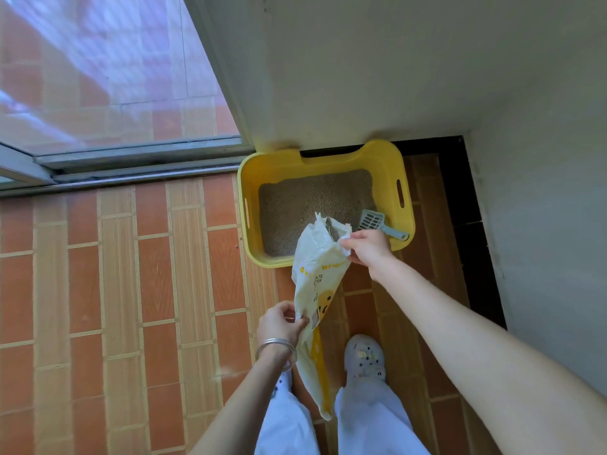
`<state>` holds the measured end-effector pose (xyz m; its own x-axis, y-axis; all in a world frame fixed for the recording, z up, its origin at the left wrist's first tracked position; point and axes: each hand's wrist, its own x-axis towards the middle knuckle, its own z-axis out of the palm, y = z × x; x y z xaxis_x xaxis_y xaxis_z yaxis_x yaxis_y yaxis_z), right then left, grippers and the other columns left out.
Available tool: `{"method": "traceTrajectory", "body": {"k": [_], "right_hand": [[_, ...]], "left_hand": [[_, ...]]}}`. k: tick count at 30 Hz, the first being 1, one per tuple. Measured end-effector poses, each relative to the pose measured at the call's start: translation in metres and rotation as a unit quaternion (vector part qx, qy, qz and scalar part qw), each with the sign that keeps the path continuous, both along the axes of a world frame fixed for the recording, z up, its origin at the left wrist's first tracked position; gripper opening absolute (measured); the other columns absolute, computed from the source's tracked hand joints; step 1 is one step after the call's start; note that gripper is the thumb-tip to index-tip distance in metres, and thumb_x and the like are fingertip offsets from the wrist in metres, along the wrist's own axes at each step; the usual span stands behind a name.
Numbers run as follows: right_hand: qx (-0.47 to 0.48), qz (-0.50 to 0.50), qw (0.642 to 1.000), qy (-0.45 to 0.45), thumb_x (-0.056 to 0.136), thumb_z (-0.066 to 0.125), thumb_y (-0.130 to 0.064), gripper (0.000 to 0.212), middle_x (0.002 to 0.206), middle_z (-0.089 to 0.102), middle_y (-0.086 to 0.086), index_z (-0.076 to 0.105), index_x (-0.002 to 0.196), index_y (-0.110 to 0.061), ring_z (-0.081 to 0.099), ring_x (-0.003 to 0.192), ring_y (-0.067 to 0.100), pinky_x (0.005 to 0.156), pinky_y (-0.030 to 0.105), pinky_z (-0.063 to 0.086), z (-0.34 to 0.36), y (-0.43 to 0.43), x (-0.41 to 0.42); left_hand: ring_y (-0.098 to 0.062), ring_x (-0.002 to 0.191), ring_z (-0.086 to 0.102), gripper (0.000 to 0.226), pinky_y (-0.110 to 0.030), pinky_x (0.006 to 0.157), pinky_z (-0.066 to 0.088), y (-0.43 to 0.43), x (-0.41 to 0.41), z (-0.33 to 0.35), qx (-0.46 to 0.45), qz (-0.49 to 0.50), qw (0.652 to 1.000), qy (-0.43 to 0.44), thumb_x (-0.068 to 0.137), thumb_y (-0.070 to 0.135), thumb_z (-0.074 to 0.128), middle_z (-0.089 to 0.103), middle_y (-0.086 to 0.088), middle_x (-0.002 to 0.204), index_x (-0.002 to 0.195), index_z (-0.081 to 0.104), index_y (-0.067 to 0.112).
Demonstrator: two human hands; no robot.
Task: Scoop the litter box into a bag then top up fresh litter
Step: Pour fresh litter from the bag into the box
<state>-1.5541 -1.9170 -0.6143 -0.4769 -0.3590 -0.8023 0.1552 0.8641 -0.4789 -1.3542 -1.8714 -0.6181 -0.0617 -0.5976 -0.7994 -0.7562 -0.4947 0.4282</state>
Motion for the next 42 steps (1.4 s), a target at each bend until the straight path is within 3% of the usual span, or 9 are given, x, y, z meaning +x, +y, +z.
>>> {"method": "traceTrajectory", "body": {"k": [7, 11, 14, 19, 24, 29, 31, 35, 42], "right_hand": [[-0.043, -0.004, 0.999, 0.004, 0.08, 0.069, -0.007, 0.029, 0.096, 0.063, 0.006, 0.062, 0.107, -0.002, 0.057, 0.078, 0.013, 0.083, 0.032, 0.052, 0.011, 0.019, 0.004], [-0.075, 0.025, 0.997, -0.013, 0.08, 0.068, -0.005, 0.011, 0.08, 0.061, 0.001, 0.061, 0.08, -0.013, 0.057, 0.081, 0.017, 0.074, 0.026, 0.048, 0.025, 0.03, 0.011], [-0.089, 0.052, 0.995, -0.003, 0.079, 0.07, -0.008, 0.008, 0.086, 0.062, 0.001, 0.063, 0.083, -0.009, 0.057, 0.084, 0.015, 0.071, 0.02, 0.045, 0.03, 0.038, 0.013], [-0.095, 0.063, 0.992, -0.047, 0.077, 0.06, 0.002, 0.022, 0.109, 0.063, 0.004, 0.045, 0.065, -0.01, 0.058, 0.106, 0.024, 0.093, 0.042, 0.043, 0.032, 0.049, 0.014], [-0.095, 0.073, 0.988, -0.099, 0.08, 0.046, 0.006, 0.026, 0.112, 0.063, 0.003, 0.034, 0.067, -0.013, 0.052, 0.109, 0.014, 0.085, 0.03, 0.037, 0.035, 0.057, 0.018], [-0.098, -0.06, 0.987, -0.113, 0.072, 0.063, -0.014, 0.029, 0.098, 0.062, 0.015, 0.048, 0.095, -0.009, 0.058, 0.092, 0.019, 0.079, 0.027, 0.045, 0.03, 0.055, 0.02], [-0.068, -0.039, 0.994, -0.081, 0.083, 0.062, -0.015, 0.018, 0.092, 0.063, 0.014, 0.056, 0.098, -0.007, 0.059, 0.083, 0.02, 0.073, 0.025, 0.046, 0.032, 0.05, 0.016], [0.024, 0.189, 0.978, 0.082, 0.08, 0.064, -0.014, 0.007, 0.071, 0.06, -0.003, 0.066, 0.074, -0.012, 0.052, 0.064, 0.011, 0.052, 0.02, 0.036, 0.039, 0.046, 0.005], [-0.078, 0.216, 0.958, 0.174, 0.083, 0.066, -0.02, 0.009, 0.081, 0.059, -0.007, 0.07, 0.08, -0.012, 0.053, 0.074, 0.008, 0.057, 0.009, 0.033, 0.057, 0.048, 0.019]], "left_hand": [[-0.011, 0.095, 0.056, 0.055, -0.034, 0.089, 0.048, -0.059, -0.018, 0.024, 0.006, 0.117, 0.978, 0.172, 0.075, 0.032, 0.075, 0.053, 0.003, 0.115, 0.121, 0.051, 0.016], [-0.017, 0.108, 0.053, 0.064, -0.041, 0.095, 0.046, -0.094, -0.046, 0.028, -0.017, 0.058, 0.989, 0.138, 0.074, 0.047, 0.072, 0.054, -0.005, 0.127, 0.125, 0.051, 0.015], [-0.021, 0.106, 0.055, 0.068, -0.033, 0.087, 0.046, -0.111, -0.07, 0.028, -0.022, -0.02, 0.998, 0.06, 0.07, 0.051, 0.074, 0.057, -0.005, 0.121, 0.122, 0.051, 0.014], [-0.021, 0.101, 0.056, 0.059, -0.029, 0.081, 0.043, -0.116, -0.078, 0.021, -0.021, -0.013, 0.999, -0.028, 0.071, 0.037, 0.077, 0.059, -0.005, 0.118, 0.12, 0.052, 0.013], [-0.021, 0.102, 0.059, 0.041, -0.027, 0.082, 0.044, -0.113, -0.064, 0.017, -0.036, -0.007, 0.999, -0.03, 0.075, 0.02, 0.073, 0.063, -0.005, 0.113, 0.114, 0.06, 0.013], [-0.022, 0.095, 0.064, 0.019, -0.03, 0.085, 0.051, -0.115, -0.052, 0.018, -0.046, 0.03, 0.998, -0.009, 0.079, 0.01, 0.067, 0.069, -0.006, 0.103, 0.095, 0.064, 0.018], [-0.021, 0.092, 0.064, 0.015, -0.031, 0.083, 0.051, -0.115, -0.048, 0.021, -0.061, 0.034, 0.998, -0.003, 0.079, 0.01, 0.067, 0.069, -0.005, 0.099, 0.09, 0.065, 0.018], [-0.016, 0.086, 0.057, 0.014, -0.024, 0.072, 0.041, -0.11, -0.042, 0.034, -0.078, -0.004, 0.997, -0.001, 0.08, 0.014, 0.065, 0.064, 0.001, 0.092, 0.095, 0.068, 0.015], [-0.012, 0.069, 0.056, 0.001, -0.023, 0.065, 0.043, -0.087, -0.035, 0.058, -0.12, 0.012, 0.992, 0.027, 0.08, 0.018, 0.069, 0.063, 0.005, 0.073, 0.081, 0.069, 0.017]]}}
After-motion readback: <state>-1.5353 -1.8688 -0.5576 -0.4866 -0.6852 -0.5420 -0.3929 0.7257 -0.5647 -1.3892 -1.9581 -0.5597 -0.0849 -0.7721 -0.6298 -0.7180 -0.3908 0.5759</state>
